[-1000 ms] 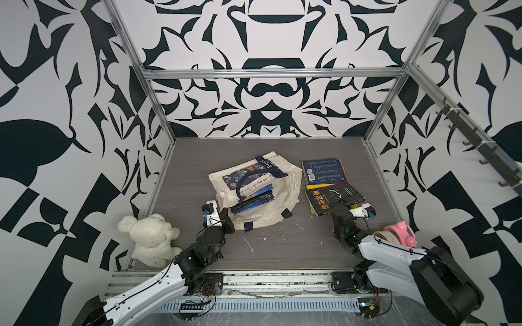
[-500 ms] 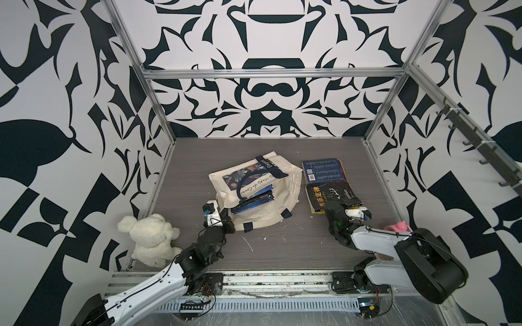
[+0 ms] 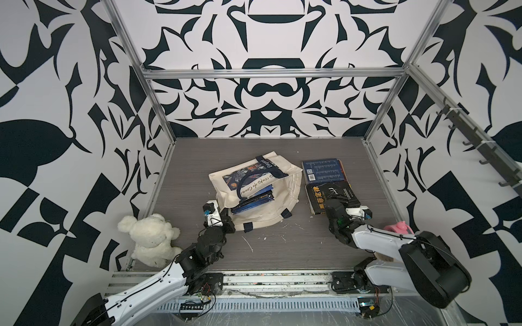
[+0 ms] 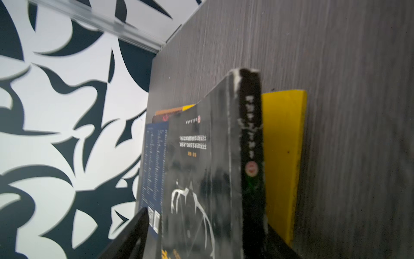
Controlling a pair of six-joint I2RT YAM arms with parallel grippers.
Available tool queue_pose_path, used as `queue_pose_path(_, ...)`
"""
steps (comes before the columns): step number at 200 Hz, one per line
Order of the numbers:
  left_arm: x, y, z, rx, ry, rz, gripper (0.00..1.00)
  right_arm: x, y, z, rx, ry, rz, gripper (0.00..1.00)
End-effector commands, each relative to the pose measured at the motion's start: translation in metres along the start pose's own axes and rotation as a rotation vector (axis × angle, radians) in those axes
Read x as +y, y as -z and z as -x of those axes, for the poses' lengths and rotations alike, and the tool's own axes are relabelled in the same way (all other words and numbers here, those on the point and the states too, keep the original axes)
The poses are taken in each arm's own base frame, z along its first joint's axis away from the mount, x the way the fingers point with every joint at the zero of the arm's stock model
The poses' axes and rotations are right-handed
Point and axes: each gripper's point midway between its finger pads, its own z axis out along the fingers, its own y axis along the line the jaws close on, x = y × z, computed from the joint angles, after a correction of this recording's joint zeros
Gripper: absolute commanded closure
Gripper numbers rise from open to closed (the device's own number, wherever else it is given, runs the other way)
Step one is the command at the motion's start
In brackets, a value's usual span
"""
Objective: Take out the books from the canvas bag
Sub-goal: Place the book on the book.
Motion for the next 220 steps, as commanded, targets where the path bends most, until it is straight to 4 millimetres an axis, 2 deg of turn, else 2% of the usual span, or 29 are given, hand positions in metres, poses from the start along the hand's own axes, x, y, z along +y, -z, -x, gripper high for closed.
queue_pose_path(1,-0.009,0.000,0.019,-0.038,0.028,-0.020,1.00,0.018,0.008,0.011,-0.033,0.084,0.008,0.07)
queue_pose_path(6,-0.009,0.001,0.019,-0.039,0.029,-0.020,1.00,0.021,0.011,0.012,-0.028,0.099,0.008,0.02)
queue_pose_path(11,-0.008,0.001,0.019,-0.039,0.028,-0.019,1.00,0.024,0.013,0.012,-0.021,0.114,0.006,0.01)
queue_pose_path(35,-0.007,0.001,0.020,-0.042,0.029,-0.016,1.00,0.039,0.020,0.015,-0.008,0.215,0.015,0.01)
queue_pose_path(70,-0.010,0.002,0.019,-0.039,0.031,-0.037,1.00,0.060,0.028,0.002,0.084,0.357,0.089,0.01)
queue_pose_path(117,-0.010,0.003,0.018,-0.036,0.025,-0.042,1.00,0.035,0.028,-0.017,0.204,0.343,0.090,0.01)
queue_pose_path(141,-0.010,0.002,0.016,-0.030,0.020,-0.042,1.00,0.029,0.028,-0.022,0.237,0.338,0.070,0.01)
queue_pose_path(160,-0.010,0.002,0.017,-0.032,0.020,-0.040,1.00,0.026,0.031,-0.018,0.236,0.318,0.039,0.01)
queue_pose_path(177,-0.013,0.002,0.017,-0.028,0.014,-0.055,1.00,0.023,0.038,-0.006,0.218,0.317,-0.003,0.01)
queue_pose_path(202,-0.014,0.002,0.017,-0.029,0.015,-0.058,1.00,0.025,0.048,0.009,0.200,0.322,-0.010,0.01)
queue_pose_path(220,-0.014,0.002,0.017,-0.030,0.015,-0.059,1.00,0.029,0.054,0.012,0.211,0.381,-0.010,0.01)
